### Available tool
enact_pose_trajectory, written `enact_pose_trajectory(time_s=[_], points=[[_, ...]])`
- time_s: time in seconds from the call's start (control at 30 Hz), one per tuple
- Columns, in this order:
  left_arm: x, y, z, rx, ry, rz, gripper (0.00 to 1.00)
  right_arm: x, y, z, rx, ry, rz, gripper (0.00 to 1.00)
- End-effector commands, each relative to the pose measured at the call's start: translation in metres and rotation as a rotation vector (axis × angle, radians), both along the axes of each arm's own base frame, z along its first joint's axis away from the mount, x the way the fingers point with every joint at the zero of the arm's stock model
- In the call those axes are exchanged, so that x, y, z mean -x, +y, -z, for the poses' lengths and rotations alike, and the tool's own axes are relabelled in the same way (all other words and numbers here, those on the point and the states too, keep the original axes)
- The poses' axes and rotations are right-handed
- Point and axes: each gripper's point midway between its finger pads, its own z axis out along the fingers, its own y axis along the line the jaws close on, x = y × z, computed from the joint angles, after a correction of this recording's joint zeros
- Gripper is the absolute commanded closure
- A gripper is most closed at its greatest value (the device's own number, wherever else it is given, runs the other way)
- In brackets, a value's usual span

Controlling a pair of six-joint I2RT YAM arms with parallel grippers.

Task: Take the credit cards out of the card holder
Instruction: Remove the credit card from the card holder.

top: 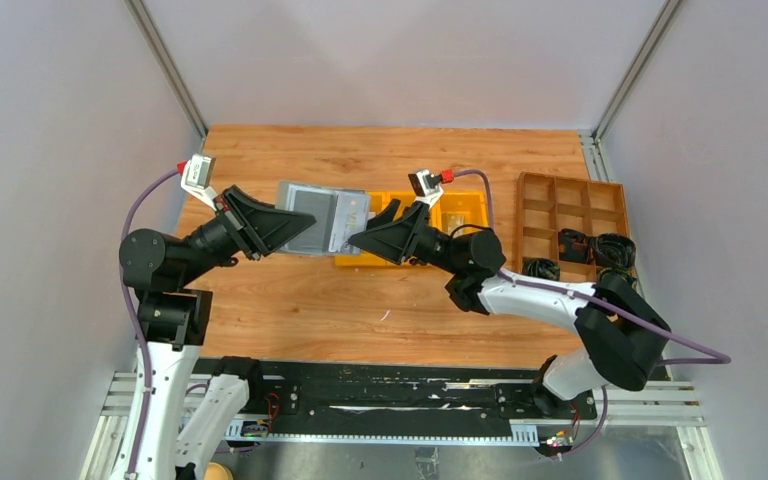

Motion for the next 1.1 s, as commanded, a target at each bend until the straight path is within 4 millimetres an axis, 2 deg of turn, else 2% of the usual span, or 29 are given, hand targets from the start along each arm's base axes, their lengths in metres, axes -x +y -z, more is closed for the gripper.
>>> enact_pose_trajectory(time_s=[0.0, 0.13, 0.17, 0.23, 0.3, 0.33, 0.37, 0.4, 0.43, 0.47, 0.5, 0.57, 0.73, 0.83, 0.97, 1.07], points=[[0.013, 0.000, -0.017, 0.007, -0.080, 0.005, 1.00, 0.029, -0.014, -0.055, -0.194, -0.122, -0.080, 0.20], [0.011, 0.001, -0.013, -0.001, -0.079, -0.007, 1.00, 0.039, -0.015, -0.059, -0.167, -0.173, -0.063, 0.21], [0.010, 0.001, -0.011, -0.005, -0.078, -0.014, 1.00, 0.037, -0.015, -0.057, -0.148, -0.167, -0.047, 0.25], [0.006, 0.003, -0.003, -0.019, -0.065, -0.036, 1.00, 0.034, -0.015, -0.051, -0.100, -0.163, -0.017, 0.40], [0.000, 0.006, 0.007, -0.051, -0.058, -0.083, 0.98, 0.033, -0.016, -0.048, -0.023, -0.172, 0.005, 0.63], [-0.003, 0.008, 0.016, -0.080, -0.038, -0.103, 0.87, 0.029, -0.012, -0.041, 0.043, -0.174, 0.010, 0.73], [-0.008, 0.010, 0.023, -0.122, -0.037, -0.133, 0.65, 0.027, -0.010, -0.031, 0.145, -0.171, 0.012, 0.81], [-0.009, 0.012, 0.031, -0.173, -0.039, -0.148, 0.48, 0.028, -0.012, -0.036, 0.183, -0.226, 0.027, 0.88], [-0.012, 0.015, 0.037, -0.223, -0.045, -0.163, 0.31, 0.023, -0.009, -0.025, 0.289, -0.226, 0.037, 0.93], [-0.013, 0.017, 0.043, -0.269, -0.057, -0.175, 0.20, 0.020, -0.010, -0.020, 0.375, -0.261, 0.058, 0.97], [-0.013, 0.018, 0.046, -0.302, -0.069, -0.180, 0.11, 0.019, -0.010, -0.001, 0.512, -0.251, 0.045, 1.00], [-0.010, 0.019, 0.049, -0.360, -0.124, -0.166, 0.01, 0.022, -0.012, 0.014, 0.652, -0.321, -0.007, 1.00], [0.007, 0.011, 0.045, -0.464, -0.330, -0.049, 0.00, 0.050, -0.014, 0.035, 0.829, -0.393, -0.288, 1.00], [0.019, 0.003, 0.049, -0.476, -0.360, 0.076, 0.00, 0.059, -0.011, 0.044, 0.905, -0.446, -0.358, 1.00], [0.027, -0.002, 0.075, -0.478, -0.306, 0.215, 0.00, 0.070, -0.004, 0.046, 0.945, -0.489, -0.433, 1.00], [0.035, -0.004, 0.096, -0.475, -0.270, 0.297, 0.04, 0.076, 0.001, 0.048, 0.959, -0.526, -0.477, 1.00]])
